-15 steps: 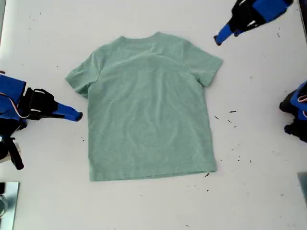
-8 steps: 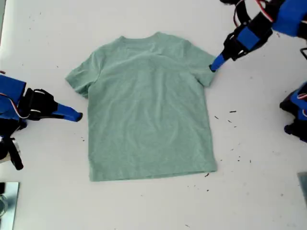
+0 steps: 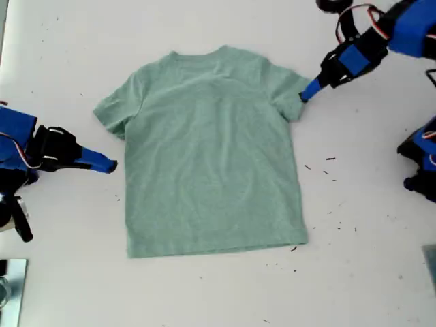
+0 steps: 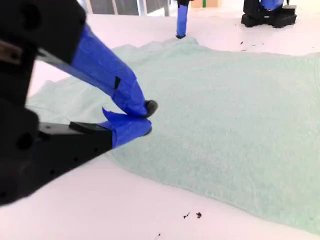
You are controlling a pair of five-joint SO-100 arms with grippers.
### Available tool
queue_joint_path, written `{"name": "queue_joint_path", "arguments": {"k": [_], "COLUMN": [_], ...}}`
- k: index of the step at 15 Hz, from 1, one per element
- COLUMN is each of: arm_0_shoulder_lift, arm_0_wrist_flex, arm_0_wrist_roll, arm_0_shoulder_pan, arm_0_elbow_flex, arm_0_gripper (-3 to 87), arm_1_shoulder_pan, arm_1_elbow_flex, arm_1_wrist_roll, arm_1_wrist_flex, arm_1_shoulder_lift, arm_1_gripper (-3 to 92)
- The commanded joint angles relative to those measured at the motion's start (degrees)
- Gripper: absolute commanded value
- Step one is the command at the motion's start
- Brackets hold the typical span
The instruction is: Fold t shirt
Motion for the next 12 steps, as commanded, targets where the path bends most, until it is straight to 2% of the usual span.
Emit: {"name": "queue_joint_path", "arguments": {"k": [1,2,5,12], "arm_0_shoulder_lift": [0.53,0.53,0.53,0.53], "arm_0_wrist_flex": [-0.44,-0.44,-0.44,-0.44], "arm_0_wrist_roll": [-0.53,-0.53,-0.53,-0.35], "arm_0_shoulder_pan": [0.09,-0.09,0.09,0.53], "arm_0_elbow_flex": [0.26,0.26,0.26,0.26], "arm_0_gripper": [-0.1,-0.1,-0.1,-0.1], "arm_1_shoulder_pan": [-2.2,-2.37,-1.49,-0.97], "arm_1_elbow_flex": [-17.75,-21.88,-22.5,-5.27], "arm_1_wrist_roll": [-1.05,-1.41,-1.93,-1.41], "arm_1_wrist_flex": [12.83,15.21,14.24,-10.55], "arm_1_shoulder_lift": [2.55,1.93,-0.35,-15.38], "arm_1_gripper": [27.9,27.9,27.7,26.5]}}
